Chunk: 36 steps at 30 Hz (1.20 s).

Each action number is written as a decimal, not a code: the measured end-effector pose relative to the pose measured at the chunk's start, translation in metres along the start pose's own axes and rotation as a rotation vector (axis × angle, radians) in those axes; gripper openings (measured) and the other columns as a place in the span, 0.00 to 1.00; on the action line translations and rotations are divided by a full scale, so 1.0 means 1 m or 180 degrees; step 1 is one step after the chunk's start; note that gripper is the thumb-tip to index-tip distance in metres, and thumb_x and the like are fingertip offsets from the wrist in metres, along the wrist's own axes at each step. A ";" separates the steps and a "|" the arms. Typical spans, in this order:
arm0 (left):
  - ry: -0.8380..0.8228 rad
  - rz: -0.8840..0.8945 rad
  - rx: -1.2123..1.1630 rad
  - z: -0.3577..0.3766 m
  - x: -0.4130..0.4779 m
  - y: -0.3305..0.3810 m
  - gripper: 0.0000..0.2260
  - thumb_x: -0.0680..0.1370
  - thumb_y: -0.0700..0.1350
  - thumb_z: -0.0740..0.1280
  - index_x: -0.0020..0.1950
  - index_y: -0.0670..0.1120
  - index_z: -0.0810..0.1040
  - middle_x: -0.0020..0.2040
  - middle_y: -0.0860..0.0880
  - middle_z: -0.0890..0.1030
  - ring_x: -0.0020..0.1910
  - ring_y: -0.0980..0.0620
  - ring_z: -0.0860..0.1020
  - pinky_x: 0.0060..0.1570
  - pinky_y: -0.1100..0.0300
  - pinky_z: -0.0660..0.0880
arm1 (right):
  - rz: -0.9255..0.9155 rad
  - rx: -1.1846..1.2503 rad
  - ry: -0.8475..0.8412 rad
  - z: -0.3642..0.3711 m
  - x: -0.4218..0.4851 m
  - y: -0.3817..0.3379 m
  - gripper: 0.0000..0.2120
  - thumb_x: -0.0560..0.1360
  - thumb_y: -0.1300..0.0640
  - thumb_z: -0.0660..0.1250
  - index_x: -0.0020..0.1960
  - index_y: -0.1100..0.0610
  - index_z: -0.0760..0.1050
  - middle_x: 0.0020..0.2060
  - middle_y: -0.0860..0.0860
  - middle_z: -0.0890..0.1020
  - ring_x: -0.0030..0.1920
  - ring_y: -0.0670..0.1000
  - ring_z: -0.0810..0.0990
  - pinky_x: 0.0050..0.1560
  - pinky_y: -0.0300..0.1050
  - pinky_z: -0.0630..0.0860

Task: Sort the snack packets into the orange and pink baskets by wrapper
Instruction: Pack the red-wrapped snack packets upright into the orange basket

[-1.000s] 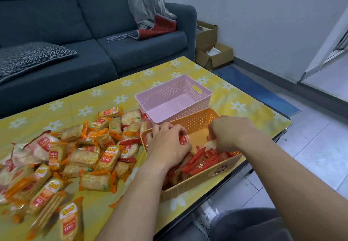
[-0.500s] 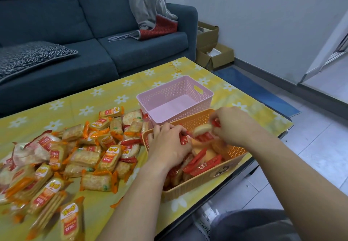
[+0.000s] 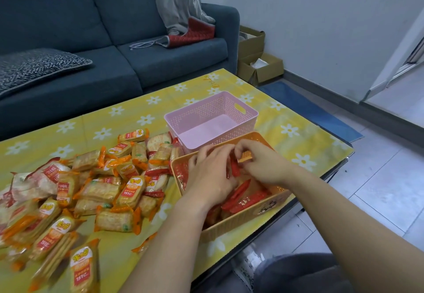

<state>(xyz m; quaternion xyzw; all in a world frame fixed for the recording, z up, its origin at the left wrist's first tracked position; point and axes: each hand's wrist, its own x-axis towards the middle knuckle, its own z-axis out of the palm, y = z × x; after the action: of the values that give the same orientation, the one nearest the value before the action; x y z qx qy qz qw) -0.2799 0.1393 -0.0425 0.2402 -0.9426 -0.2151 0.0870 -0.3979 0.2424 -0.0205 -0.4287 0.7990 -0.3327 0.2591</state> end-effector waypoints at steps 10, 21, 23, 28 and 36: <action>0.0131 -0.0037 0.0437 0.001 -0.001 -0.001 0.16 0.76 0.57 0.62 0.63 0.60 0.79 0.71 0.60 0.70 0.73 0.53 0.60 0.71 0.46 0.54 | 0.0371 -0.2741 0.0649 -0.024 -0.001 0.017 0.27 0.74 0.63 0.66 0.70 0.43 0.72 0.58 0.47 0.79 0.51 0.53 0.82 0.37 0.48 0.82; -0.0046 -0.0168 0.0243 -0.004 -0.004 -0.002 0.17 0.74 0.61 0.64 0.62 0.62 0.80 0.73 0.57 0.68 0.73 0.52 0.58 0.73 0.46 0.52 | 0.0835 -0.3064 0.0368 -0.009 -0.010 -0.005 0.07 0.75 0.66 0.62 0.41 0.57 0.69 0.33 0.50 0.70 0.38 0.56 0.77 0.34 0.47 0.75; -0.0106 -0.0169 0.0235 -0.004 -0.003 -0.003 0.17 0.76 0.59 0.63 0.63 0.62 0.79 0.74 0.57 0.67 0.74 0.52 0.57 0.73 0.46 0.52 | 0.0789 -0.2922 0.0337 -0.009 -0.008 -0.003 0.01 0.77 0.60 0.63 0.47 0.55 0.73 0.41 0.51 0.73 0.45 0.57 0.80 0.36 0.48 0.75; -0.0144 0.0070 0.0045 -0.012 -0.001 -0.012 0.18 0.81 0.53 0.61 0.70 0.61 0.75 0.77 0.57 0.66 0.77 0.52 0.59 0.76 0.45 0.57 | 0.0585 -0.2353 0.0779 -0.016 0.002 0.004 0.07 0.72 0.54 0.70 0.49 0.53 0.77 0.44 0.53 0.81 0.44 0.57 0.82 0.39 0.49 0.80; -0.0148 -0.0244 0.0016 -0.058 -0.036 -0.013 0.05 0.74 0.53 0.72 0.44 0.56 0.77 0.40 0.58 0.80 0.43 0.56 0.78 0.44 0.54 0.77 | 0.0853 -0.0149 0.0982 0.007 0.021 -0.004 0.10 0.76 0.55 0.69 0.42 0.61 0.78 0.36 0.56 0.84 0.39 0.57 0.82 0.44 0.52 0.80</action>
<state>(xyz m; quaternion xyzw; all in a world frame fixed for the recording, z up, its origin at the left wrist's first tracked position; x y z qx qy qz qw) -0.2276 0.1257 0.0014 0.2714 -0.9350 -0.2213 0.0561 -0.4016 0.2208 -0.0248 -0.2684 0.8866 -0.3384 0.1655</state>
